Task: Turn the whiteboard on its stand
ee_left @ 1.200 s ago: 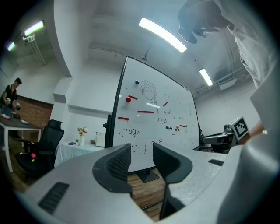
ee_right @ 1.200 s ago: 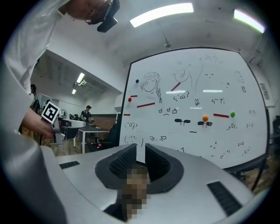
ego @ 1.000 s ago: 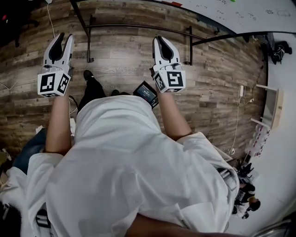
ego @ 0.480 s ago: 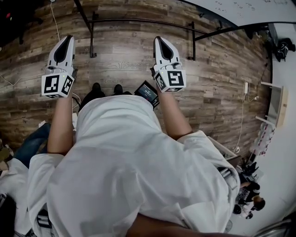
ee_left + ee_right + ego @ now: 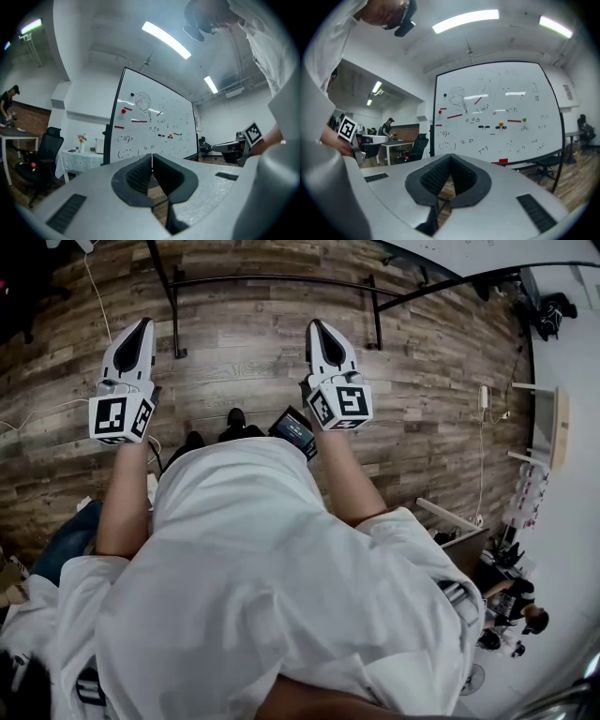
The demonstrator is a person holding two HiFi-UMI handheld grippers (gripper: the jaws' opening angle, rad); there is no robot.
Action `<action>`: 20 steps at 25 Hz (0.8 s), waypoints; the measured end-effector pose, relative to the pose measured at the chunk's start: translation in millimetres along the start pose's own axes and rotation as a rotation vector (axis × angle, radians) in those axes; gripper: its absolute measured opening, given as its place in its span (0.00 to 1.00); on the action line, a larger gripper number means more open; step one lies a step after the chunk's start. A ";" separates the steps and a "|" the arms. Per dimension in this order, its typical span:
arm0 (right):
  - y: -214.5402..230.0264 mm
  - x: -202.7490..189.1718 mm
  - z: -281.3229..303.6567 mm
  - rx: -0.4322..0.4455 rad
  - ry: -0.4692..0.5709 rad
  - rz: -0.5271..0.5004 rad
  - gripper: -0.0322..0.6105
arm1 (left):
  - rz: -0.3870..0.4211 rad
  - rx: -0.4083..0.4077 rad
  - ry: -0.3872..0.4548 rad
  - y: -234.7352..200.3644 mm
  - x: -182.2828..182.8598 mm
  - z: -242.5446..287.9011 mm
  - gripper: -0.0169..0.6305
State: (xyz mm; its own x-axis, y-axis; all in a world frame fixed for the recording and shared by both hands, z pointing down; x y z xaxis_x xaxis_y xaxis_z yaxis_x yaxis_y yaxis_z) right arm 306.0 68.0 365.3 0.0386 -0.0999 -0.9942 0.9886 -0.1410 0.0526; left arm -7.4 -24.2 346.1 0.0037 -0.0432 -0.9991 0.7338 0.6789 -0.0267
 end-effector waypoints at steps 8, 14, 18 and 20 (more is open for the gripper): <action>-58.7 3.8 -18.9 -0.053 -0.013 -0.023 0.05 | -0.026 -0.046 -0.017 -28.4 -6.5 -45.9 0.05; -66.6 3.8 -45.2 -0.042 -0.021 -0.062 0.05 | -0.043 -0.041 -0.033 -16.2 -16.3 -63.3 0.05; -56.1 -1.0 -49.0 -0.027 -0.025 -0.061 0.05 | -0.037 -0.011 -0.023 -9.0 -12.9 -64.1 0.05; -49.0 2.5 -48.2 -0.012 -0.010 -0.061 0.05 | -0.034 -0.004 -0.017 -2.0 -10.1 -59.4 0.05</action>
State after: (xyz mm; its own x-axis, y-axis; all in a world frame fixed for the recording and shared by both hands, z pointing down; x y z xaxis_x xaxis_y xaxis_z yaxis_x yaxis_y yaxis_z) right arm 264.7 122.1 355.8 -0.0230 -0.1018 -0.9945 0.9908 -0.1353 -0.0091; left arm -49.2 18.5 354.1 -0.0094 -0.0792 -0.9968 0.7312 0.6795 -0.0609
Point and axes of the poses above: the fingertips, and each gripper's own axes: z forward along the fingers, y to its right, x out of its top, the point moved 5 cm from there along -z, backward along the fingers
